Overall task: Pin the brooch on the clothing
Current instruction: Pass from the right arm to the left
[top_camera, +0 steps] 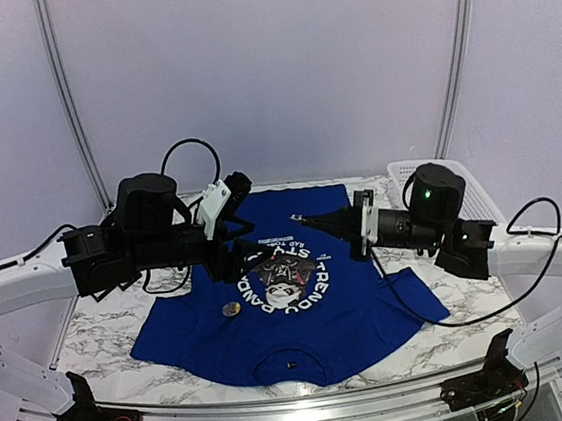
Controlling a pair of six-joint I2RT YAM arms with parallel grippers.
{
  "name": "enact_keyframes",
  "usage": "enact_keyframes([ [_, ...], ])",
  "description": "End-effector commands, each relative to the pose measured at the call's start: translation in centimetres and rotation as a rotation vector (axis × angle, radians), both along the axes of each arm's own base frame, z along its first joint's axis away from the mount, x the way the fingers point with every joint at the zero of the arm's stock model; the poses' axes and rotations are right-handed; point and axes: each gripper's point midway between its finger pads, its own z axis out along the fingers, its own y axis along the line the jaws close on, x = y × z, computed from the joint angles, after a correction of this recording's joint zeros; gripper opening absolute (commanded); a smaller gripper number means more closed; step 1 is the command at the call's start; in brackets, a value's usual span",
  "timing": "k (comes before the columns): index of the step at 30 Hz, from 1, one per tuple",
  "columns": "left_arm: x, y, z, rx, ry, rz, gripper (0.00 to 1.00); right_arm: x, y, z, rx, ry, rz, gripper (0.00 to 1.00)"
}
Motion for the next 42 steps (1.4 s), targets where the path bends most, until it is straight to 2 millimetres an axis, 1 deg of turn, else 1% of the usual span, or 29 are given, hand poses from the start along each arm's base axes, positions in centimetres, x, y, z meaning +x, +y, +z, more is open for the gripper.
enact_keyframes([
  [1,-0.7,-1.3,3.0,-0.11,0.076,-0.047,0.67,1.0,-1.1,1.9,-0.039,-0.611,-0.217,0.0],
  [3,-1.0,-1.7,3.7,-0.151,0.111,-0.064,0.63,1.0,-1.3,2.5,-0.049,-0.732,-0.267,0.0],
  [5,-1.6,-2.2,4.5,-0.198,0.131,-0.099,0.63,1.2,-1.4,2.8,-0.071,-0.814,-0.31,0.0],
  [8,-1.9,-2.6,5.5,-0.268,0.154,-0.12,0.63,1.2,-1.8,3.1,-0.08,-0.931,-0.383,0.0],
  [10,-1.8,-2.9,6.0,-0.318,0.172,-0.12,0.66,1.3,-1.8,3.2,-0.092,-0.988,-0.433,0.0],
  [13,-1.3,-3.9,6.2,-0.34,0.197,-0.117,0.68,1.6,-1.5,2.6,-0.133,-1.021,-0.46,0.0],
  [18,-1.3,-5.0,6.6,-0.35,0.223,-0.152,0.67,1.0,-1.1,2.1,-0.127,-1.036,-0.45,0.0],
  [21,-1.3,-5.5,6.3,-0.352,0.236,-0.164,0.6,0.7,-0.8,1.9,-0.13,-1.034,-0.436,0.0],
  [22,-1.2,-5.6,6.1,-0.35,0.239,-0.167,0.55,0.6,-0.7,1.8,-0.129,-1.033,-0.433,0.0],
  [23,-1.3,-5.6,6.1,-0.349,0.238,-0.174,0.53,0.6,-0.7,1.7,-0.131,-1.031,-0.431,0.0],
  [25,-1.5,-5.3,6.5,-0.353,0.222,-0.18,0.53,0.5,-0.7,1.6,-0.127,-1.021,-0.426,0.0],
  [27,-1.2,-4.4,7.1,-0.362,0.194,-0.161,0.54,0.4,-0.7,1.3,-0.135,-1.007,-0.412,0.0],
  [31,0.3,-2.9,7.7,-0.387,0.19,-0.095,0.56,0.1,-0.6,0.7,-0.14,-0.987,-0.393,0.0],
  [34,0.6,-3.1,7.5,-0.399,0.248,-0.099,0.57,0.2,-0.5,0.9,-0.128,-0.951,-0.392,0.0],
  [39,0.1,-4.2,7.0,-0.394,0.31,-0.148,0.7,0.4,-0.3,0.5,-0.138,-0.931,-0.392,0.0],
  [42,0.7,-4.2,7.4,-0.405,0.297,-0.121,0.73,-0.1,0.1,0.2,-0.147,-0.957,-0.373,0.0],
])
